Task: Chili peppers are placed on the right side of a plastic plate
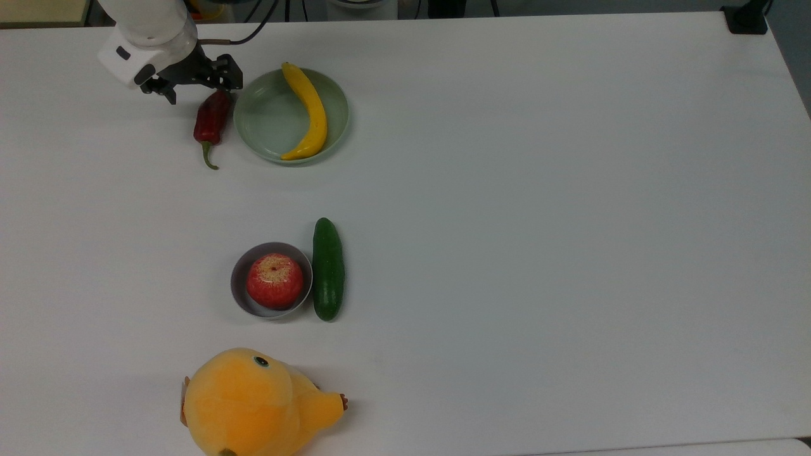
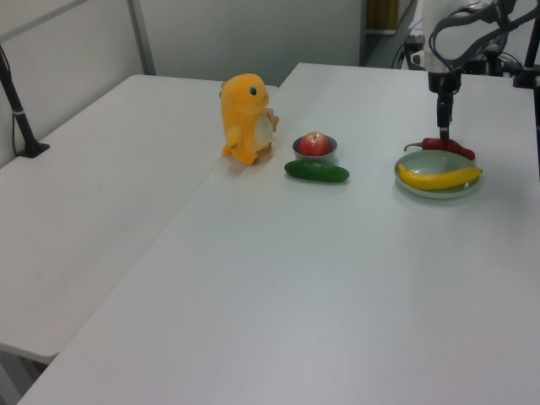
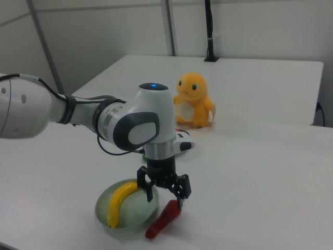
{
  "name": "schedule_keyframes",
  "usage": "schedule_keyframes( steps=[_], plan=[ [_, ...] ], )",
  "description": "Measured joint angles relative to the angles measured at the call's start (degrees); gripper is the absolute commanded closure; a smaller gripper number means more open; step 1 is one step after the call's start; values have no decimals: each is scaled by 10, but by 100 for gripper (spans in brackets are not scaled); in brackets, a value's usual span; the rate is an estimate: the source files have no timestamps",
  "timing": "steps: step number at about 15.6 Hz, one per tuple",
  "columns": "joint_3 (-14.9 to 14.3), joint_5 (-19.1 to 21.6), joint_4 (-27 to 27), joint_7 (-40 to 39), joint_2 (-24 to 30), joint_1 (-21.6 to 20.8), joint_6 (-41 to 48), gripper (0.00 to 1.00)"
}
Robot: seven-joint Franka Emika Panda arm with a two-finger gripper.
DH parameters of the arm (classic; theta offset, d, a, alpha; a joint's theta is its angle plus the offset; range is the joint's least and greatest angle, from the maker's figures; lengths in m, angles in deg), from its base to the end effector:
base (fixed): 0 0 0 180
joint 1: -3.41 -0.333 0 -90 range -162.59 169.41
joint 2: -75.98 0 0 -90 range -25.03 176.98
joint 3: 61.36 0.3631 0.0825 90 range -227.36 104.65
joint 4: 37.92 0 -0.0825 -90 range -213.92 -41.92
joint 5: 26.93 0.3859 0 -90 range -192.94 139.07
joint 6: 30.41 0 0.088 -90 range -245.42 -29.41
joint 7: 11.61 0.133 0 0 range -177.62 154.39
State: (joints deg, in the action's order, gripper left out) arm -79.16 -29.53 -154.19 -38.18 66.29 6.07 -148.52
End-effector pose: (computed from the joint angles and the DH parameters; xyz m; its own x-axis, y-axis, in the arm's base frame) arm 0.5363 -0.1987 0.3782 0.9795 0.1279 -0.1558 0.1327 -0.9909 0.0208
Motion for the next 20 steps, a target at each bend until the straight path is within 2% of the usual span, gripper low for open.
schedule_keyframes(
  steps=[5,11,16,18,20],
  plan=[
    [8,5,25,16,13,-8,18,0],
    [36,7,147,139,59,-35,167,0],
    [88,27,247,228,97,-41,245,0],
    [112,27,264,259,112,-47,261,0],
    [129,28,268,290,126,-69,263,0]
  ],
)
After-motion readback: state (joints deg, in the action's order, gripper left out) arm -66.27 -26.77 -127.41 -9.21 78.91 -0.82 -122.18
